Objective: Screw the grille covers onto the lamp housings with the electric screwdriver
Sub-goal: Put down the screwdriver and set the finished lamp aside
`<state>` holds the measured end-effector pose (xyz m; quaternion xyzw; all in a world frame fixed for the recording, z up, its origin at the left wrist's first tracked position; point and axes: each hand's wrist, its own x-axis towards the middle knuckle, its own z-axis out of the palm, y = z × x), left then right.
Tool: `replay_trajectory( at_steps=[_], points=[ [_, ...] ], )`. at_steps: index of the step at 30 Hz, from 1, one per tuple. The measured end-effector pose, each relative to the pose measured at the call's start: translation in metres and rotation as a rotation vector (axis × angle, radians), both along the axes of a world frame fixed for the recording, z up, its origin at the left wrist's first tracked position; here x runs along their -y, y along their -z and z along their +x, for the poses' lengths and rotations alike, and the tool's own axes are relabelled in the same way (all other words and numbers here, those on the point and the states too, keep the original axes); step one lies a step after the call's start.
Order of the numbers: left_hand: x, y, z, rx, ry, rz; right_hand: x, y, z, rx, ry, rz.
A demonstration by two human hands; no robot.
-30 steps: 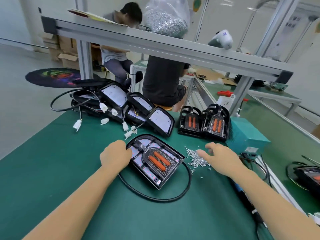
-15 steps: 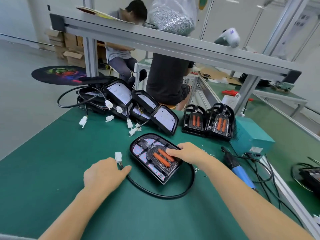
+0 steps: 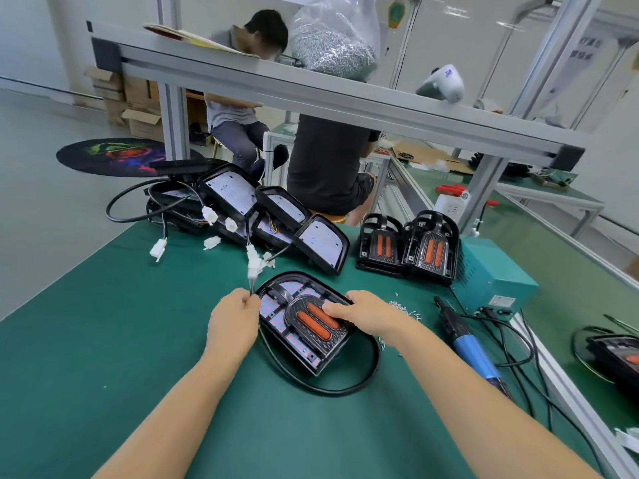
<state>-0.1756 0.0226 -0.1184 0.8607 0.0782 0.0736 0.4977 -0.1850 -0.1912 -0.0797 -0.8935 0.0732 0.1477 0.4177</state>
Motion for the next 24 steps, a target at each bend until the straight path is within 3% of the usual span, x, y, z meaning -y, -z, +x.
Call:
replay_trajectory(
  at_steps=[9,13,15,19,24],
  points=[
    [0.021,0.008,0.01,-0.064,-0.205,-0.332,0.001,0.001,-0.012,0.104,0.058,-0.032],
    [0.023,0.002,0.016,-0.174,-0.111,-0.824,-0.003,0.002,-0.013,0.213,0.15,0.078],
    [0.024,-0.001,0.014,-0.224,-0.005,-0.963,-0.006,0.002,-0.013,0.273,0.218,0.151],
    [0.029,-0.008,0.016,-0.281,0.108,-0.909,-0.008,0.006,-0.016,0.329,0.303,0.201],
    [0.029,-0.022,0.024,-0.242,0.14,-0.902,-0.008,0.005,-0.024,0.318,0.243,0.479]
  ],
)
